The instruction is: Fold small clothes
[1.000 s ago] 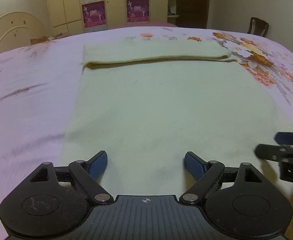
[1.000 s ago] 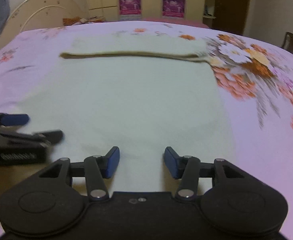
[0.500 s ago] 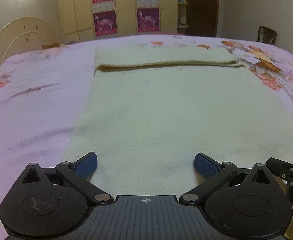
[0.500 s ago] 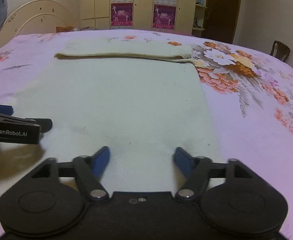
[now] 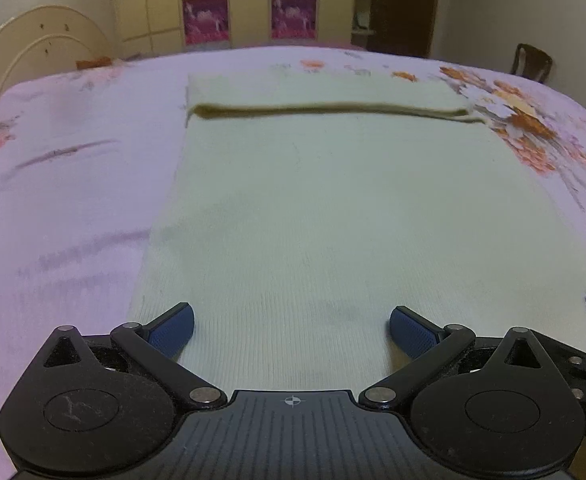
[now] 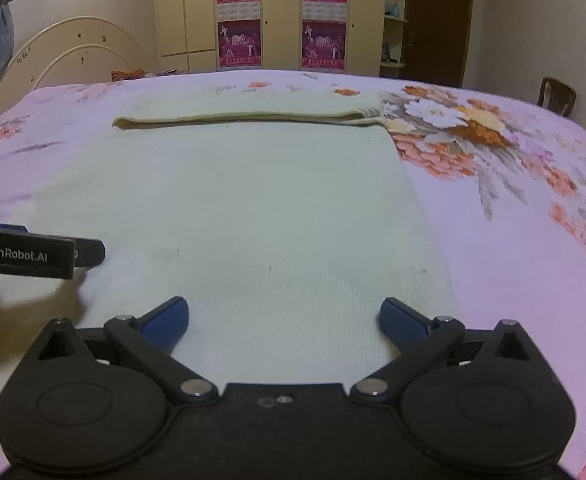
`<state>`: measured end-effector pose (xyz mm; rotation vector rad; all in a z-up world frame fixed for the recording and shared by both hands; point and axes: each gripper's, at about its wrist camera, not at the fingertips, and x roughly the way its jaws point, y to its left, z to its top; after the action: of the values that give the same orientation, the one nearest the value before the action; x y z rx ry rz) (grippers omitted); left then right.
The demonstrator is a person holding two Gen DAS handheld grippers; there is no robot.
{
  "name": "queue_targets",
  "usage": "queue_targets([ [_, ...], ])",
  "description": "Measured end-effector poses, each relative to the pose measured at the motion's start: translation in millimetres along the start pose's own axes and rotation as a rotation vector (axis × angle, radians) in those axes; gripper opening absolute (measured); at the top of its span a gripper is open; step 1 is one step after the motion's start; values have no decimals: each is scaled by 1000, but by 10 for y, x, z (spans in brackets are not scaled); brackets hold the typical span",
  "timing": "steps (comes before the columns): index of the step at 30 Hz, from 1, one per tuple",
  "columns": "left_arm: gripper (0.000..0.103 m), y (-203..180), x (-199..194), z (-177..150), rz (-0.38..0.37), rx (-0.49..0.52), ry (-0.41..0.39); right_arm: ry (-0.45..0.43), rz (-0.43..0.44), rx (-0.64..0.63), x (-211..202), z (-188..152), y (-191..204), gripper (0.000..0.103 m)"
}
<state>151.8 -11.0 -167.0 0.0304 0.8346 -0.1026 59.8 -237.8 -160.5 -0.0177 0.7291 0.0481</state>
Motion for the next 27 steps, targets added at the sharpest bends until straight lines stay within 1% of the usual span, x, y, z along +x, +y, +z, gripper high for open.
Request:
queue_targets([
  [2,103,1,-15,7,-14,19,27,32,-5,-7,0,21,27,102],
  [4,103,-11,-26,19,-22,40,60,59,-28,-22,9,48,77,102],
  [7,103,-44,-76,-6,-12,47,90,102,-60,2,-4,65,124,102],
  [9,103,-78,-119,-26,4,58,111,124,-42,-1,-35,52,127,102],
  [12,103,-75,-220,-57,15,16,147,136,5,-49,-84,11,112,102],
  [15,103,-107,-384,-137,1,35,125,152,3,-37,-172,16,92,102],
  [16,103,-124,-429,-170,0,46,116,145,10,-27,-229,20,93,102],
  [18,103,-159,-451,-255,-8,69,127,120,21,-7,-344,-2,97,102],
  [19,103,-166,-435,-291,-4,75,141,132,23,-9,-359,-19,110,102],
  [21,103,-137,-459,-364,-6,68,124,179,13,-37,-314,-86,142,102],
  [23,103,-113,-477,-375,-14,61,123,171,-4,-63,-332,-143,164,102],
  [25,103,-80,-493,-376,-20,56,121,170,-13,-51,-364,-152,145,101],
  [27,103,-69,-501,-386,-15,54,119,166,-19,-33,-404,-158,109,97],
])
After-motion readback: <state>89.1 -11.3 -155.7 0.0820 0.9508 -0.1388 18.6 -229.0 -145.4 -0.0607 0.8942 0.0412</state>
